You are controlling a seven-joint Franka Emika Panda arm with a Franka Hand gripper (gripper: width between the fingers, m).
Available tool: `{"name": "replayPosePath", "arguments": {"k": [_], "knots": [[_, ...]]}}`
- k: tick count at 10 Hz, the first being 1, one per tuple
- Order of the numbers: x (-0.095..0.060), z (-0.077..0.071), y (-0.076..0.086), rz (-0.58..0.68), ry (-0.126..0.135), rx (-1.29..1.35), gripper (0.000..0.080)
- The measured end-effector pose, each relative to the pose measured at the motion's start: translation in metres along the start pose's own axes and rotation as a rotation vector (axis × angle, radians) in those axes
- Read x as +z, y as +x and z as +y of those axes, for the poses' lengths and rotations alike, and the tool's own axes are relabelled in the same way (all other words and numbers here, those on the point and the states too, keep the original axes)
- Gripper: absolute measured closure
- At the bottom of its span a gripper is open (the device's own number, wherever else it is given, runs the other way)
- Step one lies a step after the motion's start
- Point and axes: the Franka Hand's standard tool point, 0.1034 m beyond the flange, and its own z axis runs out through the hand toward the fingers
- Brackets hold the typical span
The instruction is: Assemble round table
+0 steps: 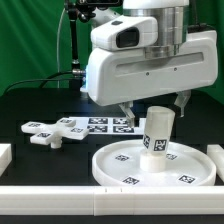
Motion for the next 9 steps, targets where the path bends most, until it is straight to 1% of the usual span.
{"name": "replayPosePath", "arguments": {"k": [1, 2, 6, 7, 9], "knots": [[0.0002, -0.0009, 0.0001, 0.0, 0.0, -0.001, 0.0278], [0.0002, -0.0008, 0.0001, 0.0, 0.0, -0.001, 0.0396], [0.0002, -0.001, 0.0002, 0.0, 0.001, 0.02, 0.0393], [0.0003, -0.0016, 0.0003, 0.0, 0.003, 0.071, 0.0393], [0.0008, -0.0037, 0.0009, 0.0, 0.005, 0.295, 0.0392]]}}
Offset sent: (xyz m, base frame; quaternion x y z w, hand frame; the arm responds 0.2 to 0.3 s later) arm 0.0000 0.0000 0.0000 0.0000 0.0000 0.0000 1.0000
